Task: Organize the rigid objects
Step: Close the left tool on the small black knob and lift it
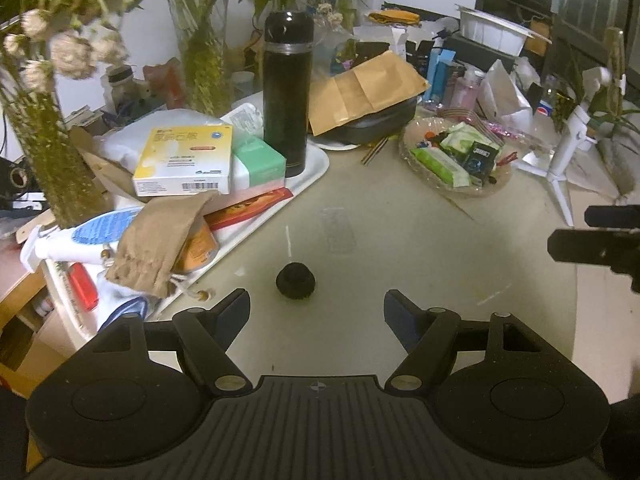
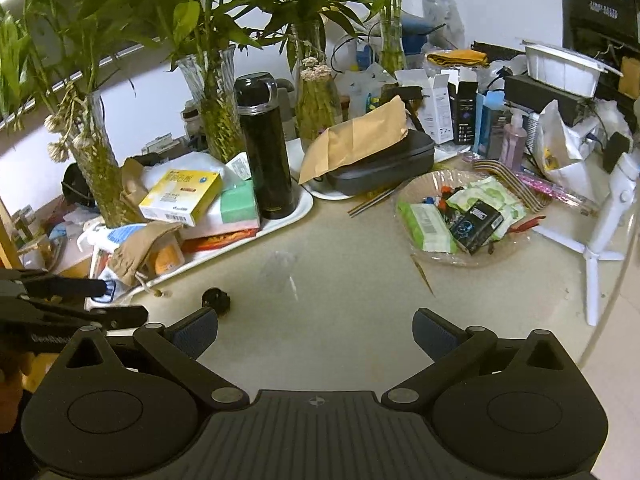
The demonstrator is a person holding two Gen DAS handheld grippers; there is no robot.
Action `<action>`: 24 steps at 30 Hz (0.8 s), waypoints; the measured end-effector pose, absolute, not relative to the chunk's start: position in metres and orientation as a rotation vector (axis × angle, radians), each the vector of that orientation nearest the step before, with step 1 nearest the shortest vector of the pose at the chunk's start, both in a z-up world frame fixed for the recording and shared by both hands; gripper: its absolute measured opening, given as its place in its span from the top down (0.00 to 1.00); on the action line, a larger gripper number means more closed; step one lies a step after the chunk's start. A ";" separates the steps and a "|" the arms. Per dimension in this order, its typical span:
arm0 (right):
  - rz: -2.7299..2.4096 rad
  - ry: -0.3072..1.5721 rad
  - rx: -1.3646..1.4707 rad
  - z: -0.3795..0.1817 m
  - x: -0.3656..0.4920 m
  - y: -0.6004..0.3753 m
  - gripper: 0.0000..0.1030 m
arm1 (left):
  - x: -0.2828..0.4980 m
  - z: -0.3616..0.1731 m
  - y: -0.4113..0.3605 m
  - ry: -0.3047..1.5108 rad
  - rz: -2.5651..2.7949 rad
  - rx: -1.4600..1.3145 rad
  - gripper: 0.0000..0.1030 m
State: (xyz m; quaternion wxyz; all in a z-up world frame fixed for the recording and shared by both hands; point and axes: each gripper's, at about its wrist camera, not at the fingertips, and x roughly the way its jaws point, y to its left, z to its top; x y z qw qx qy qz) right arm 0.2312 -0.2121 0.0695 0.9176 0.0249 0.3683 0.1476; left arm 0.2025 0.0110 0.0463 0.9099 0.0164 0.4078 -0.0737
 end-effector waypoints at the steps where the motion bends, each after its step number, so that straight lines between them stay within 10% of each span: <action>1: 0.307 0.757 0.061 0.067 0.234 -0.212 0.00 | 0.206 0.043 0.010 0.845 -0.153 0.037 0.29; 24: 0.287 0.794 0.108 0.004 0.282 -0.228 0.00 | 0.270 -0.027 0.015 0.928 -0.210 0.070 0.40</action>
